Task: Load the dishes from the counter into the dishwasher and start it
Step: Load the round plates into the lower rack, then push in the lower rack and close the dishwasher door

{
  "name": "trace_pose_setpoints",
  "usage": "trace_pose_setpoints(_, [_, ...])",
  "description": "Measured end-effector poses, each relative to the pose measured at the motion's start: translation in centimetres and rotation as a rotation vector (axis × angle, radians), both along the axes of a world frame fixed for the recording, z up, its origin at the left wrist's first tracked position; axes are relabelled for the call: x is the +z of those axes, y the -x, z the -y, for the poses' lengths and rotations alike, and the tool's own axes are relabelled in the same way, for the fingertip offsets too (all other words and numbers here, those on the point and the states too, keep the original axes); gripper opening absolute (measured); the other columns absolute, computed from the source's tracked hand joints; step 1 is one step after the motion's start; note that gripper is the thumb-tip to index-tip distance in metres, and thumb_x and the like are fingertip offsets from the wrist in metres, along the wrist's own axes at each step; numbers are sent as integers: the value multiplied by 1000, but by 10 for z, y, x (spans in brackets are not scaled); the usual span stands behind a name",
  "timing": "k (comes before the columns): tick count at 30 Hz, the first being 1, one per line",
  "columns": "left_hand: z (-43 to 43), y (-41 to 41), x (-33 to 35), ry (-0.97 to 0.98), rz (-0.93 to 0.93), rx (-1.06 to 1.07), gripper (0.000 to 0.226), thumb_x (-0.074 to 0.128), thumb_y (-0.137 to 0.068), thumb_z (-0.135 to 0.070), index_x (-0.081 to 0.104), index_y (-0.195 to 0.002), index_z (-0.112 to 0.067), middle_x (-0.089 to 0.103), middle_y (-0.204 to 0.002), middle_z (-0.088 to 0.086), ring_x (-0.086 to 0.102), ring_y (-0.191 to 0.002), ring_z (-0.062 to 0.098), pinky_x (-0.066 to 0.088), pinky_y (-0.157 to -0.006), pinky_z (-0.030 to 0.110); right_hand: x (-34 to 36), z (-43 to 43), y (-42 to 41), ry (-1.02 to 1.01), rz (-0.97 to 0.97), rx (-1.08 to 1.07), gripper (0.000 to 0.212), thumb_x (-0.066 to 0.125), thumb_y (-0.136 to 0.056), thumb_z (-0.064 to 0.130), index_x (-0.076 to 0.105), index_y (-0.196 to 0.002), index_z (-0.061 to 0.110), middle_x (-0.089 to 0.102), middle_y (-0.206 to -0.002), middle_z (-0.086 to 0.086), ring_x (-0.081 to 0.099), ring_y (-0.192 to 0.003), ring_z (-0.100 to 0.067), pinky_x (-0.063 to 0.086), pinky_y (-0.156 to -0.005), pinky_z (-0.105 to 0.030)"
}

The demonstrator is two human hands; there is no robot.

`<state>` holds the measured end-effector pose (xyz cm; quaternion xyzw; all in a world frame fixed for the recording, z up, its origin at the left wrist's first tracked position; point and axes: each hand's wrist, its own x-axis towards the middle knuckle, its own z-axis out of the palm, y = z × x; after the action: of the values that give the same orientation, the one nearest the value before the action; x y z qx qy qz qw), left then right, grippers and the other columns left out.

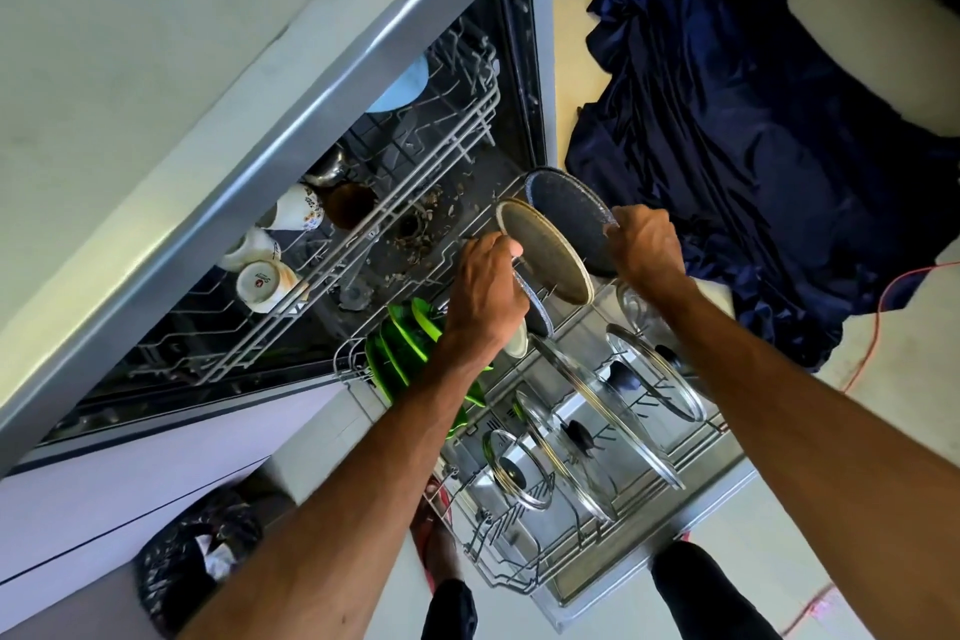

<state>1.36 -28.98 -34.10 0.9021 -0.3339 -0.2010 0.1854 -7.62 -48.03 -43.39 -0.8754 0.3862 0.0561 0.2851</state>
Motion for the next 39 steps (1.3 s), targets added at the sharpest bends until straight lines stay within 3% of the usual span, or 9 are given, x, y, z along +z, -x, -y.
trace_pose_setpoints(6, [-15, 20, 20, 51, 56, 33, 34, 65, -86, -1, 62, -120, -7, 61, -128, 10, 52, -122, 23, 48, -101, 35, 26, -3, 27, -95, 261, -173, 28, 57, -92, 25, 64, -97, -1, 69, -93, -28, 68, -85, -43, 58, -75, -56])
trace_pose_setpoints(11, [-27, 71, 41, 111, 8, 211, 23, 61, -94, -14, 63, -117, -15, 65, -118, -2, 58, -114, 19, 55, -94, 38, 71, -20, 76, -190, 345, -271, 22, 60, -97, 25, 75, -102, 9, 77, -91, -6, 73, -80, -17, 61, -79, -38])
trace_pose_setpoints(14, [-28, 119, 47, 326, -258, 397, 15, 58, -99, -25, 66, -107, -16, 74, -98, -4, 71, -86, 9, 61, -70, 33, 85, -35, 124, -271, 350, -312, 21, 61, -99, 28, 76, -97, 14, 76, -83, 2, 72, -74, -9, 62, -72, -29])
trace_pose_setpoints(18, [-32, 191, 62, 515, -760, 595, 35, 50, -106, -22, 62, -86, 4, 69, -70, 16, 54, -49, 22, 41, -42, 26, 99, -56, 193, -598, 439, -516, 29, 61, -100, 32, 74, -85, 10, 74, -76, -12, 73, -69, -30, 60, -62, -37])
trace_pose_setpoints(24, [-69, 291, 42, 265, -1400, 768, 43, 48, -105, -31, 69, -77, -6, 71, -75, 17, 64, -52, 22, 48, -47, 24, 98, -99, 284, -764, 345, -768, 34, 58, -102, 23, 71, -85, -4, 71, -74, -18, 66, -62, -26, 57, -59, -35])
trace_pose_setpoints(28, [-94, 345, 0, 129, -1691, 1092, 43, 50, -103, -33, 70, -113, 4, 73, -112, 22, 73, -98, 34, 60, -87, 39, 53, -123, 315, -977, 126, -1001, 21, 62, -96, 20, 68, -80, 8, 65, -76, -10, 61, -71, -21, 53, -81, -44])
trace_pose_setpoints(30, [-104, 363, -23, 277, -1731, 1412, 46, 62, -97, -36, 64, -119, 4, 69, -118, 25, 67, -104, 35, 54, -101, 46, 32, -133, 320, -1137, 47, -1069, 24, 65, -96, 31, 60, -79, 15, 54, -73, -5, 53, -69, -18, 52, -82, -38])
trace_pose_setpoints(33, [-112, 374, -55, 590, -1644, 1786, 55, 74, -86, -29, 53, -129, -3, 57, -114, 22, 59, -102, 34, 51, -101, 50, 3, -140, 317, -1325, 130, -1157, 35, 66, -94, 43, 48, -79, 17, 35, -70, -2, 39, -61, -15, 41, -67, -30])
trace_pose_setpoints(39, [-116, 340, -89, 985, -1488, 1895, 19, 52, -98, -2, 56, -116, -6, 56, -114, 22, 62, -109, 42, 50, -101, 55, -30, -139, 285, -1450, 265, -1057, 42, 45, -101, 53, 58, -107, 14, 58, -111, -9, 57, -91, -25, 46, -86, -39])
